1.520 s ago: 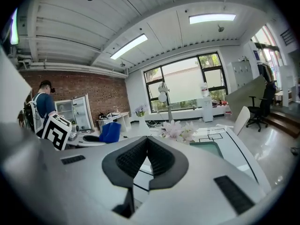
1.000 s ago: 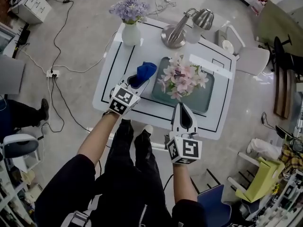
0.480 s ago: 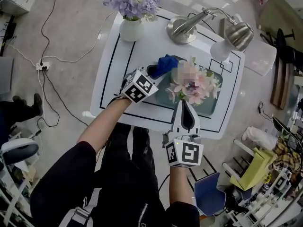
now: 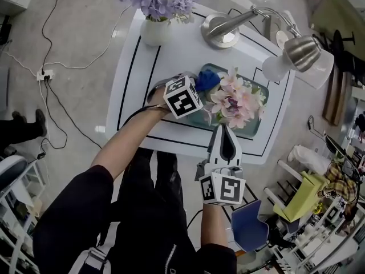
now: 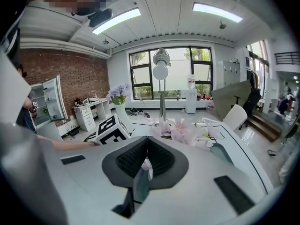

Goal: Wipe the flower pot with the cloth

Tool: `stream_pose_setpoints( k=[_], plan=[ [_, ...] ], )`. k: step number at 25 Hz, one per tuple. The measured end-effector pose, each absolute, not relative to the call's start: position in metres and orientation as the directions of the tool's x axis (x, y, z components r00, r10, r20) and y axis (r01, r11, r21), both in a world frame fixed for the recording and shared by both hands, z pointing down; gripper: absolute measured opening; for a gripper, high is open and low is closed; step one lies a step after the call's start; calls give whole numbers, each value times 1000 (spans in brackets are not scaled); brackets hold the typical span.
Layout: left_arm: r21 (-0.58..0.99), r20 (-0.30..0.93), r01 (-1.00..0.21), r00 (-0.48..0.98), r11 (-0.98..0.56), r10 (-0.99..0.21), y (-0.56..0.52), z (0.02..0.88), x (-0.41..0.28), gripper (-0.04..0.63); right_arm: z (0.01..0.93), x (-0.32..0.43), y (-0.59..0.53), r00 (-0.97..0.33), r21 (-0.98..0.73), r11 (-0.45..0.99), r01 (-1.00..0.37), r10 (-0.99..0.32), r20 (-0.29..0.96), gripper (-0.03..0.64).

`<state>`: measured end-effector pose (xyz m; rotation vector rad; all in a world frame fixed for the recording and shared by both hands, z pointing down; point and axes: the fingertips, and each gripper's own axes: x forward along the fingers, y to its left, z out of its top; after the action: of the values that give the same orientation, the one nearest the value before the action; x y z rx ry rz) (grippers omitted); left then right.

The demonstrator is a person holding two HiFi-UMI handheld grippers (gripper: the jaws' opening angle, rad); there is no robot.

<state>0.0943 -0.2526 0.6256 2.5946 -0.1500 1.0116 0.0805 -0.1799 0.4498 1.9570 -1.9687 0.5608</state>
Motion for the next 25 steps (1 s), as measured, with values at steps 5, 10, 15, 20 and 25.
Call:
stream_pose_setpoints(
  k=[5, 10, 15, 20, 25],
  plan=[
    [304, 688, -150, 717, -941, 108, -224, 627, 87, 121, 451, 81, -173, -16, -59, -14, -998, -879, 477, 9],
    [321, 687, -145, 716, -936, 125, -197, 627, 86, 121, 452, 81, -161, -8, -73, -29, -997, -881, 473, 9],
    [470, 622, -127, 750, -873, 226, -159, 612, 82, 121, 444, 84, -148, -1, -86, -43, -995, -891, 454, 8],
    [511, 626, -276, 769, -814, 133, -155, 620, 84, 121, 430, 95, -134, -1, -92, -42, -995, -907, 422, 9],
    [460, 675, -351, 735, -815, 65, -157, 632, 97, 121, 421, 111, -126, -21, -103, -21, -994, -919, 394, 9]
  ],
)
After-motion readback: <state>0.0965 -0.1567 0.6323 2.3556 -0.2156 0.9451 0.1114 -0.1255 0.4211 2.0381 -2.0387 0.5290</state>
